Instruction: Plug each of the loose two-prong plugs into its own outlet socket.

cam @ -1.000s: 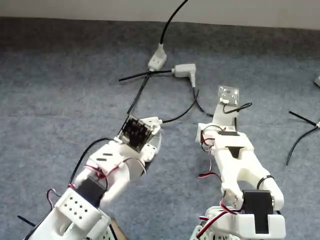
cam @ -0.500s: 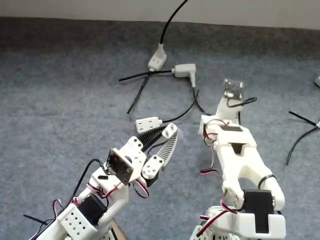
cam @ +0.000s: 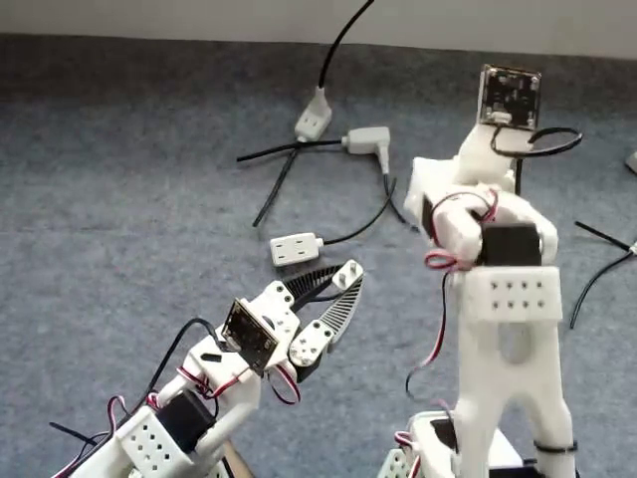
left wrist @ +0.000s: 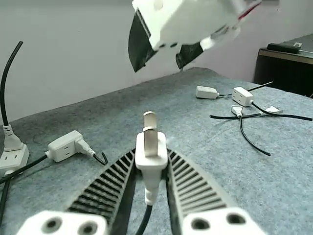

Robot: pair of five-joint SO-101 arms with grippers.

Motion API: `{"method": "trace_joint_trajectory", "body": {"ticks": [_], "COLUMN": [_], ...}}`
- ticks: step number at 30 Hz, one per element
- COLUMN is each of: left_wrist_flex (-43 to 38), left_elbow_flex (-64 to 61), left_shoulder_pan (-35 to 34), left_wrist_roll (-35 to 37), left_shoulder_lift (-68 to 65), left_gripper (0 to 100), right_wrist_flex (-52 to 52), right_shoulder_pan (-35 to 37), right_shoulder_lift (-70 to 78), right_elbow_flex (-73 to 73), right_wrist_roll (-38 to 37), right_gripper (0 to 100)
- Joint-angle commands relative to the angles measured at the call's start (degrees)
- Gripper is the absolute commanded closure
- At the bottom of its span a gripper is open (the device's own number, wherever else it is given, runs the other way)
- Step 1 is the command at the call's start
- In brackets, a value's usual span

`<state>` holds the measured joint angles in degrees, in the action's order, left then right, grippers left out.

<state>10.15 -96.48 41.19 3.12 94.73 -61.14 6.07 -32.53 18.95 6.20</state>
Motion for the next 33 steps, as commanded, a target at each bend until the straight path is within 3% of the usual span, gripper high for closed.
{"method": "trace_joint_trajectory", "body": {"ticks": [1, 7, 16, 22, 26, 33], "left_wrist_flex": [0.4, 0.4, 0.4, 0.4, 0.4, 0.4], "left_elbow_flex": [-1.1, -1.1, -1.1, -1.1, -1.1, -1.1], "left_shoulder_pan": [0.6, 0.3, 0.2, 0.2, 0.4, 0.6], "left_wrist_roll": [0.4, 0.4, 0.4, 0.4, 0.4, 0.4], "left_shoulder_lift": [0.4, 0.3, 0.3, 0.3, 0.4, 0.4], "left_gripper": [99, 99, 99, 99, 99, 99], "right_wrist_flex": [-6.1, -9.4, -22.2, -26.8, -25.5, -12.8], "right_shoulder_pan": [7.6, 12.5, 24.3, 30.4, 30.5, 30.5], "right_shoulder_lift": [-8.3, -16.5, -24.6, -28.4, -28.5, -28.6], "right_elbow_flex": [-4.6, -3.8, -3.6, -3.4, 0.7, 14.6], "right_wrist_roll": [0.3, -0.6, -13.6, -16.8, -16.8, -19.6], "right_gripper": [75.2, 93.5, 94.0, 94.0, 94.0, 94.0]}}
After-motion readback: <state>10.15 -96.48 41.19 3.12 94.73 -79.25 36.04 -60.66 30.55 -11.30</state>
